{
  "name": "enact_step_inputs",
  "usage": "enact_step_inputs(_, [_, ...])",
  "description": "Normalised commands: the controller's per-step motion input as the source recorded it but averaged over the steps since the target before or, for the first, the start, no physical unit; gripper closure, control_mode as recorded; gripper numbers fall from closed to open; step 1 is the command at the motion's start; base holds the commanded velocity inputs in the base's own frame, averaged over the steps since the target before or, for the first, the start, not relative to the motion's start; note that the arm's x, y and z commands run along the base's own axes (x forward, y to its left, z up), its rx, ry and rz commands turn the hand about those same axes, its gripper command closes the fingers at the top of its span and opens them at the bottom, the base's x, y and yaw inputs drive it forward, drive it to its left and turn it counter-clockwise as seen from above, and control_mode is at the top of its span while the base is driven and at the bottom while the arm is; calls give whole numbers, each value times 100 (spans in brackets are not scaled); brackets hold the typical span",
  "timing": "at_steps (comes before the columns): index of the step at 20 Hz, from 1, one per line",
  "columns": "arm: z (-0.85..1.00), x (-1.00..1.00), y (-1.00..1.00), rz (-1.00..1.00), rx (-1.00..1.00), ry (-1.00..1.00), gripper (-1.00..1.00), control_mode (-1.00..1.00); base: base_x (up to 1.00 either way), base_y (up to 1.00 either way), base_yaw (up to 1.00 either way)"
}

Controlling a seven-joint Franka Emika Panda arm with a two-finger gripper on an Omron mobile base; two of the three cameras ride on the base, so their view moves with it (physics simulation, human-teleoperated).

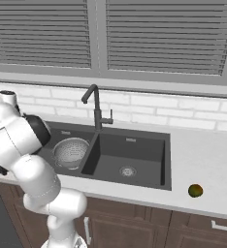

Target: Put the colander in the sink, put the mango, mango in the colander, and turn on the sink faucet and pour water over the colander.

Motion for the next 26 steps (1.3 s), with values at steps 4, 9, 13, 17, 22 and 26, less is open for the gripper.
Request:
enact_step_inputs(4, [-26,-45,33,38,0,0,-100,-100,0,0,0])
enact_step_inputs(9, [-21,-10,32,37,0,0,-100,-100,0,0,0])
enact_step_inputs(13, [-13,0,39,38,0,0,-100,-100,0,0,0])
enact_step_inputs(17, [-3,0,57,35,0,2,-100,-100,0,0,0])
enact_step_inputs(22, [0,0,64,26,0,7,-100,-100,0,0,0])
enact_step_inputs(26, [-11,2,42,13,0,3,-100,-100,0,0,0])
